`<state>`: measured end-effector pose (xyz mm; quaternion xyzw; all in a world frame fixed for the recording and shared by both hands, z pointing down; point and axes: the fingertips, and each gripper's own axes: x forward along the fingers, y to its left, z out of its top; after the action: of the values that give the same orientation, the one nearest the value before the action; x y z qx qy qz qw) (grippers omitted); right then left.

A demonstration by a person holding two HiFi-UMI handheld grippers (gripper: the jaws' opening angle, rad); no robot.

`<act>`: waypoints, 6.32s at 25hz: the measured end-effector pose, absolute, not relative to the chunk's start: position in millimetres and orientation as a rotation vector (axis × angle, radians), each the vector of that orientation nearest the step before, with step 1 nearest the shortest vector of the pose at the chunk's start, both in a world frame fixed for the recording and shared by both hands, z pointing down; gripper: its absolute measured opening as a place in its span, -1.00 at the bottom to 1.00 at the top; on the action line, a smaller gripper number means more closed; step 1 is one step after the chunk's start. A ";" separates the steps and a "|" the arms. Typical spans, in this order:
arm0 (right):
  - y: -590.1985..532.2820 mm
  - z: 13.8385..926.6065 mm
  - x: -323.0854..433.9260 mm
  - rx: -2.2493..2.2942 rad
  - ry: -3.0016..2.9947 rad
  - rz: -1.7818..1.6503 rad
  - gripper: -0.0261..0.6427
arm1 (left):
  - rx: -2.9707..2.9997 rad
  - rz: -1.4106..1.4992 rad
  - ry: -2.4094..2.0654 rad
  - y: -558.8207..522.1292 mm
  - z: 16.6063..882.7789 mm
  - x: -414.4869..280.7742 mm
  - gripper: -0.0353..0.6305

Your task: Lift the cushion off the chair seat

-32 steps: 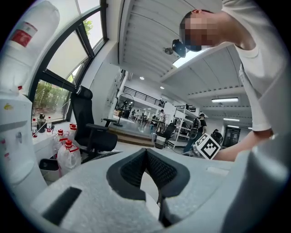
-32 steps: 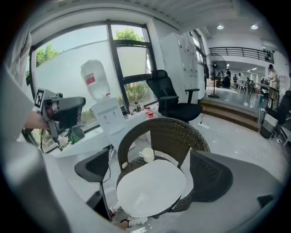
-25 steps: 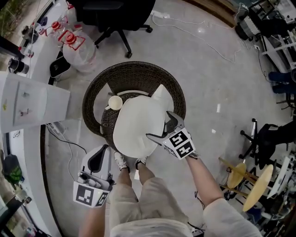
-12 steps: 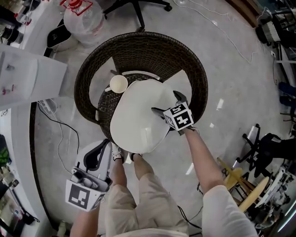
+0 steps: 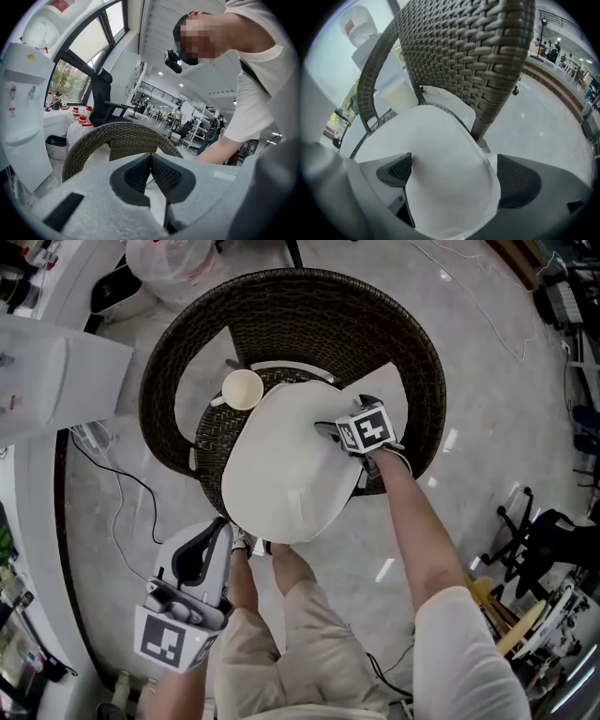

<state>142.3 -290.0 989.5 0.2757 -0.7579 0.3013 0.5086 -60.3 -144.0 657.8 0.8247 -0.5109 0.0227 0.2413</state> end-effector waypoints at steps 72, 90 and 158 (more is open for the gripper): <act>-78.1 681.2 108.0 0.775 -2.049 0.730 -0.82 | 2.408 -0.014 -1.424 -77.1 478.0 -90.3 -0.85; -74.5 557.6 125.8 1.088 -2.165 0.792 -0.81 | 2.538 -0.068 -1.536 -69.3 378.4 -110.5 -0.85; -135.0 220.0 273.7 2.019 -2.440 0.385 -0.80 | 2.508 -0.349 -1.983 -76.6 230.2 -211.9 -0.85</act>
<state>273.7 -135.0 220.0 0.6327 -0.7645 0.1205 -0.0244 -211.9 -76.6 230.2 0.7793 -0.6161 -0.1084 -0.0371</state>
